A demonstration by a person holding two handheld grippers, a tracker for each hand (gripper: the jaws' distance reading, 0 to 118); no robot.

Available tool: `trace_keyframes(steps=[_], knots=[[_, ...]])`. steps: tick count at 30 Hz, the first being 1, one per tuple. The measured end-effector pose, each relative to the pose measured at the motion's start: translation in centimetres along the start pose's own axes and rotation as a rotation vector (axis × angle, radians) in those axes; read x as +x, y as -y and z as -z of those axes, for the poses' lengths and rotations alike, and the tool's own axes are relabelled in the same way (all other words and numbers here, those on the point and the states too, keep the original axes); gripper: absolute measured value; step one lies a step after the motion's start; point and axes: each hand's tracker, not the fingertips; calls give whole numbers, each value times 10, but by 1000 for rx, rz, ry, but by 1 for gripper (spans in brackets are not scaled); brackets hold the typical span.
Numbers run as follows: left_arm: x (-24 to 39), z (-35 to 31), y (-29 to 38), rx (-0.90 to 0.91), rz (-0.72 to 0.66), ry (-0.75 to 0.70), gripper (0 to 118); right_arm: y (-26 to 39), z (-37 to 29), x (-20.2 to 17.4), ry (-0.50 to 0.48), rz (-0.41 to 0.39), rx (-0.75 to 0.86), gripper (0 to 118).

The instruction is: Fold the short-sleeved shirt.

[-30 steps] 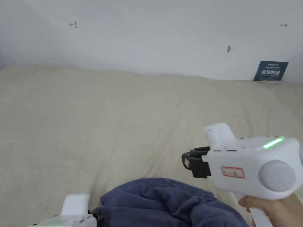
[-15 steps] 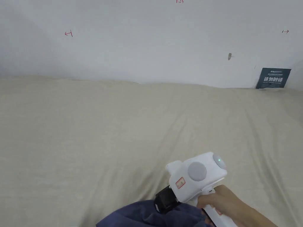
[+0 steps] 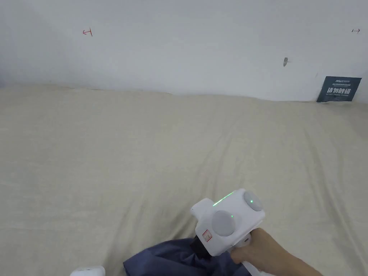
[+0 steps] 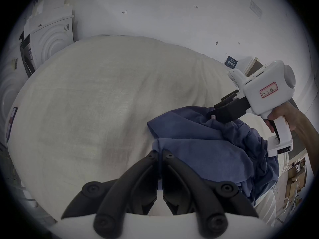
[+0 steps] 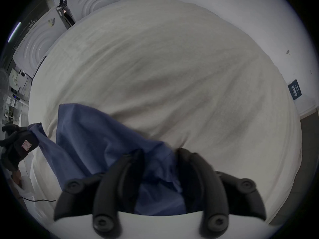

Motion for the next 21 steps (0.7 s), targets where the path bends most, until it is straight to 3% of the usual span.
trace_keyframes(steps=[2,4,7,11,21], knots=[[1,-1,0,0,-7,-6,3,2,-1,-6,35,-29,7,15],[2,-2,0,4,-2,-6,3,2,-6,-9,40,-2,5,11],[5,-6,-1,1,7,-8,3,4,-12,-13,67,-65,11,10],[4,-13,-3,8,-11,-7,3,6,-37,2,24,18,70,10],[33,-66,-40,131,99,-38,3,36,-181,59,47,211,342,10]])
